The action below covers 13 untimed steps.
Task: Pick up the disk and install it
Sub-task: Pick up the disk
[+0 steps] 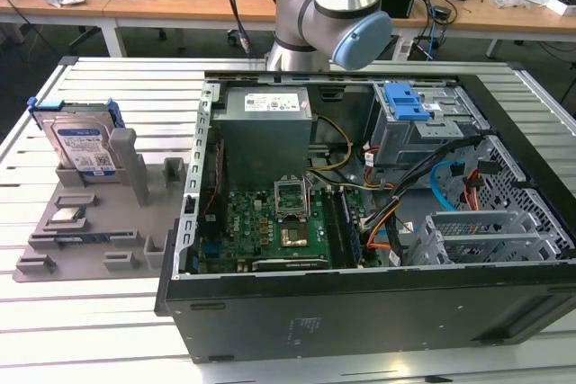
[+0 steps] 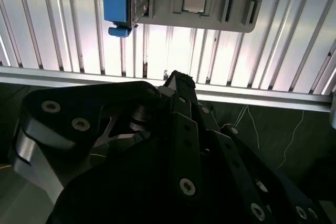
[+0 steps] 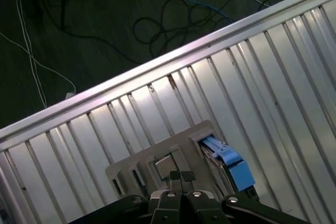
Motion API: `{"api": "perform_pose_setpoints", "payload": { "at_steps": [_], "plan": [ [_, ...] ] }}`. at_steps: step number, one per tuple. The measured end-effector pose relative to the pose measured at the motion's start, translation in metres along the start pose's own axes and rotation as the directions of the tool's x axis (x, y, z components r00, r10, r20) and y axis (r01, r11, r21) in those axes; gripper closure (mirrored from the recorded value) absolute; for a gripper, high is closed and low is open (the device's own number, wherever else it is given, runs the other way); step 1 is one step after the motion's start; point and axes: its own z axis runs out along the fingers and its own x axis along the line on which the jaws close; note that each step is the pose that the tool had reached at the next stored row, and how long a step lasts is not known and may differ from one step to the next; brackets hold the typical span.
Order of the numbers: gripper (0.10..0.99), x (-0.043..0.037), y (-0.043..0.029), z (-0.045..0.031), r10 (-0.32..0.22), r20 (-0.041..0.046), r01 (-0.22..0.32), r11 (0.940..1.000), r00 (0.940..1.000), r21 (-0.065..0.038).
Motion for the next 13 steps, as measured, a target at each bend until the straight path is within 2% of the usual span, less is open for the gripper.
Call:
{"api": "perform_pose_setpoints", "payload": {
  "at_steps": [3, 7, 13],
  "plan": [
    [0.980, 0.0000, 0.0000, 0.0000, -0.043, -0.0017, 0.043, 0.9991, 0.9991, -0.001],
    [0.980, 0.0000, 0.0000, 0.0000, -0.113, -0.0042, 0.113, 0.9936, 0.9936, -0.003],
    [0.980, 0.0000, 0.0000, 0.0000, -0.172, -0.0064, 0.172, 0.9851, 0.9851, -0.005]
  ]
}}
